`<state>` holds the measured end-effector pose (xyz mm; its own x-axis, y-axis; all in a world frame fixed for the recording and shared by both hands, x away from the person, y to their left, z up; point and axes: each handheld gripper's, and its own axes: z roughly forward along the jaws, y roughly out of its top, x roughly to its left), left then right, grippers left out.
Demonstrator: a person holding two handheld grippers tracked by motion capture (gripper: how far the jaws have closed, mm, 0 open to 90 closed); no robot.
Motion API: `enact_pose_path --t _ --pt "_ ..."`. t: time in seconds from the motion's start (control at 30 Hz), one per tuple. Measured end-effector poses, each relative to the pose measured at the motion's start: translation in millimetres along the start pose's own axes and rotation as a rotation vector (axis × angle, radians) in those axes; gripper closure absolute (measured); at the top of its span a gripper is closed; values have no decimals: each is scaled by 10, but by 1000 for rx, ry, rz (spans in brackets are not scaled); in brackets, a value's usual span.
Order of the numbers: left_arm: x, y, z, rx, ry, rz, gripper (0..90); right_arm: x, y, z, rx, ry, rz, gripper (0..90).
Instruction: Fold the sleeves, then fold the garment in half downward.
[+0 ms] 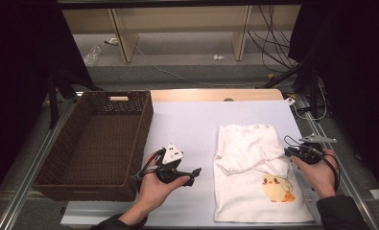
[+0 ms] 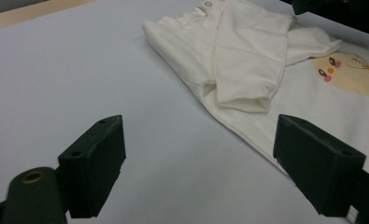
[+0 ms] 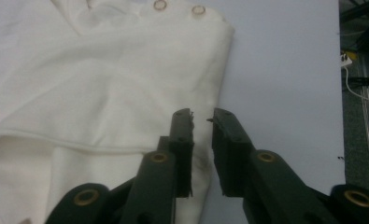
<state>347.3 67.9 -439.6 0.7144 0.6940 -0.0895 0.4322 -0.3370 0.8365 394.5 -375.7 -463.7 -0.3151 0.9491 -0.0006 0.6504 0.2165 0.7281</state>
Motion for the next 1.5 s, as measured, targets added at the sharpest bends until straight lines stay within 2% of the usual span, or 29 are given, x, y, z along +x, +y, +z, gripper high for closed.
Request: enact_pose_path --t 0.1,0.17,0.4,0.53,0.63,0.93,1.23,1.3,1.5 --pt "-1 -13 9 5 -6 1 169 43 -8 -73 -57 -3 3 648" --pt "4 -24 14 7 -7 -4 170 65 -42 -117 -75 -2 -2 602" --pt "3 -46 34 10 -8 -1 176 131 -158 -299 -110 0 2 497" --pt "11 -50 35 13 -8 3 176 169 -189 -300 -138 54 -7 440" --pt "15 -47 30 11 -9 3 176 200 -177 -305 -152 68 -22 403" --pt "19 -51 37 13 -9 3 176 218 -199 -305 -146 60 -6 368" --pt "6 -47 41 11 -10 5 176 171 -213 -324 -141 46 7 356" --pt "11 -51 48 14 -9 3 179 158 -211 -321 -145 38 18 357" --pt "-45 -72 128 40 -6 16 200 91 -254 -322 -99 20 65 417"
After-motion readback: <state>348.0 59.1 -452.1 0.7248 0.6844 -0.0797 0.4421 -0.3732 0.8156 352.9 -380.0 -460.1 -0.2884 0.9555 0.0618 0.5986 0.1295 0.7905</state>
